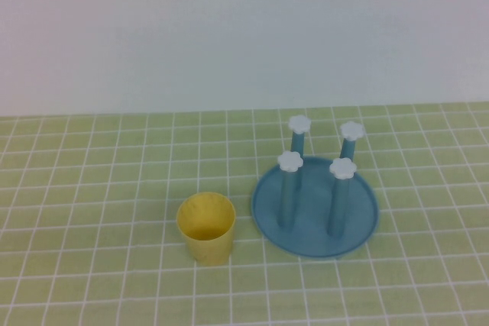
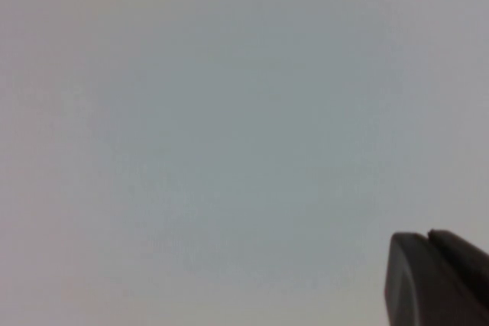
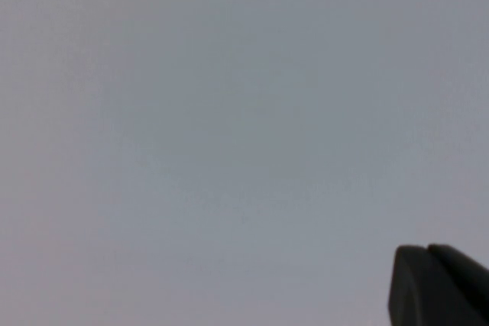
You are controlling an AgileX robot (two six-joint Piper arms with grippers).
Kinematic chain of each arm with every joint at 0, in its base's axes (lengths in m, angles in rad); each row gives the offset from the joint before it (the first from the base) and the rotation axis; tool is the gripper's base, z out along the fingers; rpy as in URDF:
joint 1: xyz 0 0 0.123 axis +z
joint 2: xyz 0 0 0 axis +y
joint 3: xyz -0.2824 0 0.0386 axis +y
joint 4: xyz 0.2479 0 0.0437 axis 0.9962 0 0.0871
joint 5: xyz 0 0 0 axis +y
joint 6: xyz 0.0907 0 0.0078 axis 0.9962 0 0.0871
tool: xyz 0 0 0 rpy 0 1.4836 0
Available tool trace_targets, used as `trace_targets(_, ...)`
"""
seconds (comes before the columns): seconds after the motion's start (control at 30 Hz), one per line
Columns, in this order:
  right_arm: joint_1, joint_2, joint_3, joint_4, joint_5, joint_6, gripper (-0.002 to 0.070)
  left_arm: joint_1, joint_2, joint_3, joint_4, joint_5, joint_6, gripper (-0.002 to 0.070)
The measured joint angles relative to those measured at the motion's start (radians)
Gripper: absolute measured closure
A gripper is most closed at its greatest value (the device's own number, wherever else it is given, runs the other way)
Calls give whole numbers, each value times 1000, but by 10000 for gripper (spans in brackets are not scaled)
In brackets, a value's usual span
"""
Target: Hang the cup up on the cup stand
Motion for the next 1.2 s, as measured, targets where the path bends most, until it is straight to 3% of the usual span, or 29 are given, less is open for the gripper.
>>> trace_targets(0.17,0,61,-90,0,167,-2,678,0,108,-26,-40,98,-4,675)
trace_targets(0.33,0,187,-100,62,267,-2,678,0,201,11,-225,81,-19,675)
trace_targets(0.47,0,262,-100,171,281,-2,678,0,302,-42,-336,194,-14,670)
trace_targets(0.57,0,272,-100,221,264,-2,678,0,410,-123,-385,313,38,594)
trace_targets(0.7,0,272,-100,231,254,-4,678,0,562,-254,-426,468,94,375)
trace_targets(0.8,0,272,-100,231,261,-6,678,0,678,-365,-426,606,129,253)
trace_targets(1.2,0,272,-100,231,385,-37,678,-15,1153,-739,-410,849,228,234)
